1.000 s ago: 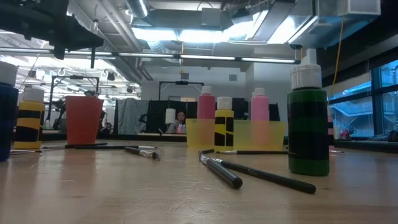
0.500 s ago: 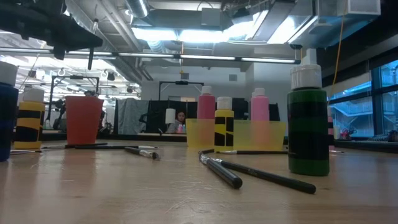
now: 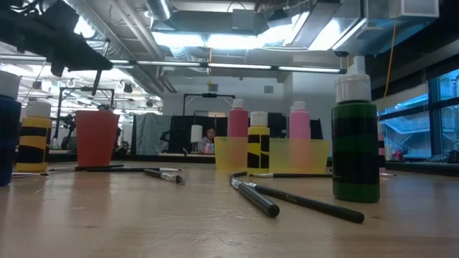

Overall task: Pick & Place Paint Supplies
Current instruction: Put the silver paint brush into the orange cup, then put the top left small yellow paint bottle into the red bin

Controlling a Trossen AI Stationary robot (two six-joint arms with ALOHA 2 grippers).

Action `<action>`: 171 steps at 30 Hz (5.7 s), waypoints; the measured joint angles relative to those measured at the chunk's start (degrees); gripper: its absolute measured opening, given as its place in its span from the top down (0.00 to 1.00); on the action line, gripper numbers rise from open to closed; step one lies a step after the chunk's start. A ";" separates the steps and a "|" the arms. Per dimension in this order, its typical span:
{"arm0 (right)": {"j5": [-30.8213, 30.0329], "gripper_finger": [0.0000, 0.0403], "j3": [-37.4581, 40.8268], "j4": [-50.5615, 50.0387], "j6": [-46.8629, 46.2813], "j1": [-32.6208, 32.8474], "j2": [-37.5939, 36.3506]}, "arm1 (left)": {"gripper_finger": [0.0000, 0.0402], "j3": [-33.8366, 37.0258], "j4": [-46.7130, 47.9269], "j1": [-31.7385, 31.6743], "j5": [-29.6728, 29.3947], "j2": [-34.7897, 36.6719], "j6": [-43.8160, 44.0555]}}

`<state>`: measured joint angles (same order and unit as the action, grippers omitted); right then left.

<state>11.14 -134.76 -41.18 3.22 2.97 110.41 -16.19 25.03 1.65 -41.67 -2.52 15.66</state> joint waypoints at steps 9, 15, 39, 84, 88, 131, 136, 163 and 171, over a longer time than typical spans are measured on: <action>-0.02 0.46 0.00 -0.25 0.17 0.08 0.02 | 0.95 5.77 -6.51 0.04 -3.74 0.04 3.71; -0.02 0.46 0.00 -0.23 0.20 0.08 0.02 | 0.95 11.01 -17.42 0.04 -3.76 0.04 1.80; -0.15 0.46 0.00 -0.64 1.81 -0.03 0.02 | 0.88 10.99 -11.64 0.04 -5.53 0.07 -4.28; 0.04 0.47 -0.02 -5.58 2.13 1.90 0.02 | 0.54 -35.54 29.51 0.24 37.16 -23.67 -11.59; 0.02 0.47 -0.02 -5.41 1.41 3.42 0.02 | 0.54 -36.48 38.05 0.25 48.64 -29.28 -9.64; -8.04 0.47 0.00 -3.18 -14.82 14.00 1.84 | 0.32 -24.98 44.24 0.24 46.33 -39.04 -2.66; -8.17 0.47 0.00 -3.02 -14.82 14.33 1.84 | 0.32 -23.45 41.73 0.24 46.27 -39.06 -2.82; -9.69 0.47 0.00 -0.49 -14.50 14.59 2.84 | 0.32 -22.05 38.88 0.25 46.17 -42.99 -7.12; -10.01 0.47 0.00 -0.52 -14.38 14.57 2.84 | 0.32 -22.05 38.10 0.24 46.29 -44.80 -7.98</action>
<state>1.13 -134.76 -41.70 -11.15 17.54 113.25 -38.24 63.13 1.89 4.63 -47.33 7.67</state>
